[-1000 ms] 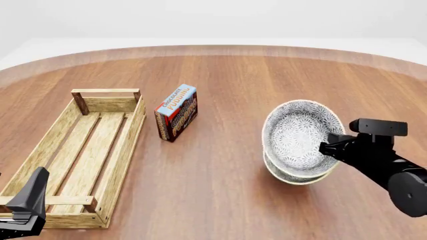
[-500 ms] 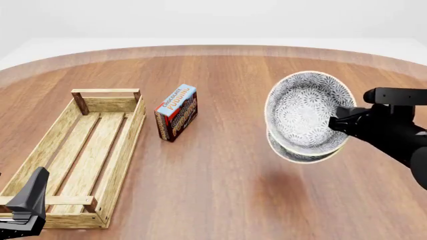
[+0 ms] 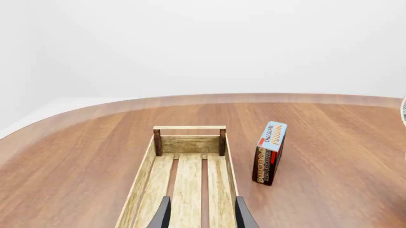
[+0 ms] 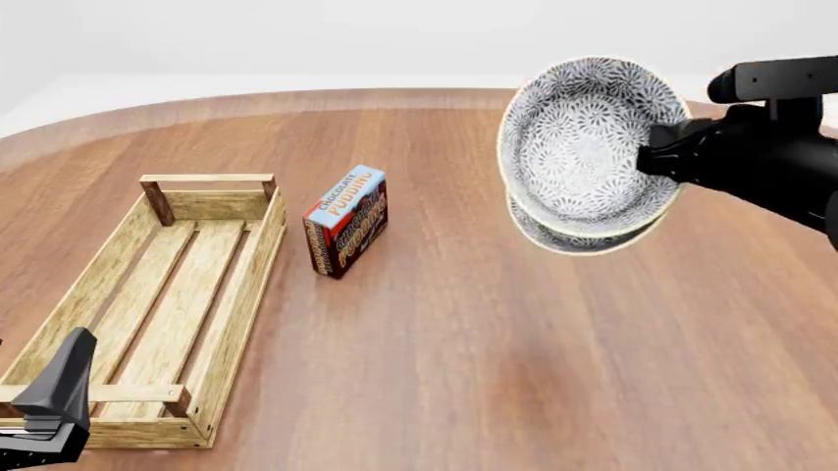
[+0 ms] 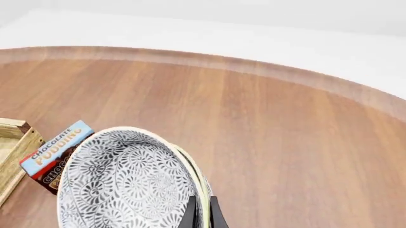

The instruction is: Stack the left bowl on the right bowl and place them in the tray.

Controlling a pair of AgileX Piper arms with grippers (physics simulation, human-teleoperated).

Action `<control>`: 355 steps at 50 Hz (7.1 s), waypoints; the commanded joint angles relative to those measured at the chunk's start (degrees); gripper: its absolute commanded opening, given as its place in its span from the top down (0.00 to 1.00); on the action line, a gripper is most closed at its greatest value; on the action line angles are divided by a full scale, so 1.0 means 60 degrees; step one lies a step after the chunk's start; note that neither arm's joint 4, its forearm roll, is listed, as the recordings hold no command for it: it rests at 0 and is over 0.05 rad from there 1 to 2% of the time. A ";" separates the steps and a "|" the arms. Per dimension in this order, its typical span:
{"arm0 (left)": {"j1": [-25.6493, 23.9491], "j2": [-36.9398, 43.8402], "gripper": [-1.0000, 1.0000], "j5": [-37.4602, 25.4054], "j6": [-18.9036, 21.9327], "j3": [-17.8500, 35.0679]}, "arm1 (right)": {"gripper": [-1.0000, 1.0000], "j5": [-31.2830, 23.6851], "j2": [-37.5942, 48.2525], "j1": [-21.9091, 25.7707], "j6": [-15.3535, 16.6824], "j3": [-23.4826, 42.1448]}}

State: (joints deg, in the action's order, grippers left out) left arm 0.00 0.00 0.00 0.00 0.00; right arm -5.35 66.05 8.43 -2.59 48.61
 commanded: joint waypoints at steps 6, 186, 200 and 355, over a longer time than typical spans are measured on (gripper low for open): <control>0.0000 0.0000 0.00 0.0000 0.0000 0.0000 | 1.00 -0.0855 0.1019 0.1025 0.0378 0.2304; 0.0000 0.0000 0.00 0.0000 0.0000 0.0000 | 1.00 0.1540 1.1828 0.7138 -0.1904 1.1802; 0.0000 0.0000 0.00 0.0000 0.0000 0.0000 | 1.00 0.2059 1.1995 0.7339 -0.2213 1.1571; 0.0000 0.0000 0.00 0.0000 0.0000 0.0000 | 0.00 -0.1448 1.0488 0.7548 0.0630 1.1758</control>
State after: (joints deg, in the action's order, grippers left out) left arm 0.00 0.00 0.00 0.00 0.00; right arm -13.82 137.86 53.30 -2.35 126.74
